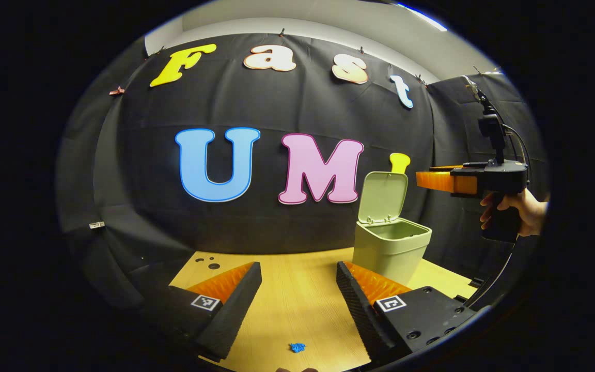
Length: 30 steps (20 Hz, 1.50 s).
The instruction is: Press the lid of the desktop garbage bin to open it, pick up the crumpled paper on the desktop and throw it into the bin, then pick up the pop can on the desktop and drop it into the bin, and finally close the garbage bin lid.
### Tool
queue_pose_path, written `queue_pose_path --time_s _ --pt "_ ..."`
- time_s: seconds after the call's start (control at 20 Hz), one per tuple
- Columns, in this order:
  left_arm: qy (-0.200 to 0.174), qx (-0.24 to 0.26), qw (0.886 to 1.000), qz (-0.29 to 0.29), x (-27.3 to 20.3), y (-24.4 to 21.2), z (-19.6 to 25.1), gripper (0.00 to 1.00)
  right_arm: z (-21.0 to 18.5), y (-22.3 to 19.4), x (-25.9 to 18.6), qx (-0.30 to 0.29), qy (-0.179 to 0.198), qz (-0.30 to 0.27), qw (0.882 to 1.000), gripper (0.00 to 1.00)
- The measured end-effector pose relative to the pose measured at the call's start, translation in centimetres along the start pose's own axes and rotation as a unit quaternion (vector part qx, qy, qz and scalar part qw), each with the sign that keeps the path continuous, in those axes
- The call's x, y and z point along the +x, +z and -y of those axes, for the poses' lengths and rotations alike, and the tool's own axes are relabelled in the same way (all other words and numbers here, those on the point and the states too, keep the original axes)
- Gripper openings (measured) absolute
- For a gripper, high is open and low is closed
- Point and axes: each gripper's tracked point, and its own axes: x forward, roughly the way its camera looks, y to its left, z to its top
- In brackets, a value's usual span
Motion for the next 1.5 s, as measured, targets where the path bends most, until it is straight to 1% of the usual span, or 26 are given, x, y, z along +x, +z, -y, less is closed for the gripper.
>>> queue_pose_path --time_s 0.15,0.25,0.4,0.5,0.75,0.9,1.15,1.4,1.5 --pt "-0.003 0.003 0.999 -0.037 0.8 -3.4 0.1 0.94 -0.9 -1.7 -0.7 0.003 0.005 -0.018 1.0 0.71" --pt "-0.006 -0.007 0.998 -0.068 1.2 -5.8 0.1 0.94 -1.5 -2.8 -1.1 0.014 0.011 -0.032 0.999 0.71" --pt "-0.007 -0.025 0.994 -0.109 2.0 -10.0 -0.1 0.94 -2.1 -4.3 -1.7 0.02 0.016 -0.054 0.998 0.72" --pt "-0.001 -0.023 0.99 -0.136 2.3 -12.7 -0.5 0.94 -2.3 -5.1 -2.4 0.023 0.017 -0.065 0.997 0.72" --pt "0.007 -0.014 0.978 -0.208 3.4 -19.7 -0.8 0.92 -2.1 -6.7 -3.7 0.036 0.02 -0.088 0.995 0.72" --pt "0.008 -0.01 0.97 -0.242 4.3 -23.7 -0.6 0.92 -1.7 -7.6 -4.2 0.041 0.019 -0.103 0.994 0.72" --pt "0.017 -0.001 0.961 -0.275 5.6 -27.7 -0.9 0.92 -0.8 -8.9 -4.5 0.046 0.019 -0.123 0.991 0.72" --pt "0.027 0.006 0.949 -0.315 6.1 -31.8 -1.6 0.83 -0.4 -9.6 -4.6 0.055 0.021 -0.134 0.989 0.72" --pt "0.024 0.003 0.944 -0.328 6.1 -32.9 -1.7 0.78 -0.4 -9.9 -4.6 0.059 0.02 -0.138 0.988 0.72"
